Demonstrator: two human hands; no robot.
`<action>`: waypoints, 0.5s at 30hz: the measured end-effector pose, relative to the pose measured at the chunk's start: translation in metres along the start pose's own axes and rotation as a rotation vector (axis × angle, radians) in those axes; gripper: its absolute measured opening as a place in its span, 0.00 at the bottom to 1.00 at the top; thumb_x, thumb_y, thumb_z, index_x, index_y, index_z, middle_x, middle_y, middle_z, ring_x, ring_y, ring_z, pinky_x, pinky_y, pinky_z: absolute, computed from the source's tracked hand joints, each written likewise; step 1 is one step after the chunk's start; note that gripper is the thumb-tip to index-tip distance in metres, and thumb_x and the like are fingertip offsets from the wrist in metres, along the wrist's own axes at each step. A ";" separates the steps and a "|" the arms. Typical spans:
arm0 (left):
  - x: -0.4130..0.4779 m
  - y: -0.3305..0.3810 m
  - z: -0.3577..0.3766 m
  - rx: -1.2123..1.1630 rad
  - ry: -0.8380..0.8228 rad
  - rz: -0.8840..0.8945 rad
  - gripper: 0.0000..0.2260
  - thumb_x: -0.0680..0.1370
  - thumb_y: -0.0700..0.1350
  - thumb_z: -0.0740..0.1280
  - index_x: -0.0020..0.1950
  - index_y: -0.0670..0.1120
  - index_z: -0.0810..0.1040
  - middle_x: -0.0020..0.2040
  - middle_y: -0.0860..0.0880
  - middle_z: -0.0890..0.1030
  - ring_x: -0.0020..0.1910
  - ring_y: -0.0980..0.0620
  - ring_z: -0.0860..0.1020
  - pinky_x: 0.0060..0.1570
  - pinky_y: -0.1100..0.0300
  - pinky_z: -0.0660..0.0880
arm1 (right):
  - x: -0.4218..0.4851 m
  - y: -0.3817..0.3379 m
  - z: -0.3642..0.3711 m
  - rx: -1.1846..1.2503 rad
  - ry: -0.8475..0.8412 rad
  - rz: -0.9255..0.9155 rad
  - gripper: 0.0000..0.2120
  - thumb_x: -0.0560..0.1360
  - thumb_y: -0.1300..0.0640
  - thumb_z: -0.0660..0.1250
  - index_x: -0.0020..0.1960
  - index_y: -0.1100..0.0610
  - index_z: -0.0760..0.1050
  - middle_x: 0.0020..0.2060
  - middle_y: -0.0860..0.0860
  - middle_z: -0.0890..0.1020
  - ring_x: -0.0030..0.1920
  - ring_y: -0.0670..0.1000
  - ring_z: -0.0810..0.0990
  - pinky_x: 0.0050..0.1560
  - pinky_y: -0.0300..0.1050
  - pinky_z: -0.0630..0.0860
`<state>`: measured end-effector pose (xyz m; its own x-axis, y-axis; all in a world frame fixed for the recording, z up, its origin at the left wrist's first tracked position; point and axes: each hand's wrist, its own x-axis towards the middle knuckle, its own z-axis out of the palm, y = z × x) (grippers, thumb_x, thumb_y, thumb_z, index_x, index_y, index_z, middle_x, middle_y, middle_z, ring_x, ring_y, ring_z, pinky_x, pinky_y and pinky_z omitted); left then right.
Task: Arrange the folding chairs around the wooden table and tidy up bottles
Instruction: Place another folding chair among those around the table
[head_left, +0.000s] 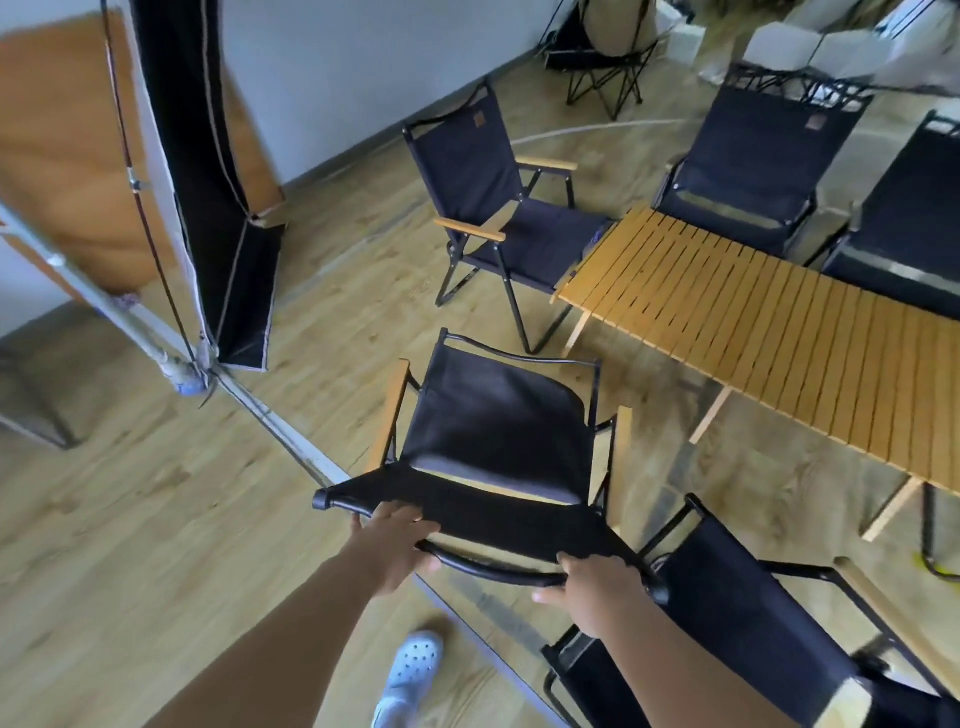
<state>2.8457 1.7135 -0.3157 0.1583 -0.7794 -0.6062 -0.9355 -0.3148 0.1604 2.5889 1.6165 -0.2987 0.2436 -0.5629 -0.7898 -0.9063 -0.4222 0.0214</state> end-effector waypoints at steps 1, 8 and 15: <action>0.009 0.001 -0.007 0.025 -0.011 0.016 0.25 0.78 0.64 0.60 0.75 0.63 0.62 0.78 0.56 0.58 0.78 0.50 0.49 0.72 0.33 0.50 | 0.001 0.001 0.000 0.028 -0.002 0.014 0.39 0.75 0.26 0.53 0.79 0.46 0.57 0.69 0.55 0.73 0.70 0.60 0.69 0.66 0.54 0.67; 0.061 0.002 -0.059 0.198 -0.061 0.174 0.23 0.80 0.59 0.62 0.74 0.62 0.64 0.78 0.54 0.58 0.78 0.48 0.48 0.73 0.33 0.46 | 0.012 -0.008 -0.006 0.180 -0.016 0.107 0.36 0.76 0.28 0.52 0.78 0.46 0.58 0.67 0.53 0.76 0.68 0.58 0.71 0.64 0.54 0.68; 0.109 -0.013 -0.087 0.264 -0.107 0.239 0.23 0.80 0.57 0.63 0.75 0.62 0.63 0.78 0.54 0.58 0.78 0.48 0.48 0.73 0.33 0.46 | 0.040 -0.029 -0.033 0.274 -0.062 0.200 0.35 0.75 0.32 0.53 0.78 0.46 0.58 0.67 0.53 0.74 0.67 0.60 0.71 0.63 0.56 0.68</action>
<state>2.9031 1.5857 -0.3156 -0.0949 -0.7488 -0.6560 -0.9936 0.0304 0.1090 2.6358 1.5829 -0.3105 0.0374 -0.5674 -0.8226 -0.9951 -0.0965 0.0214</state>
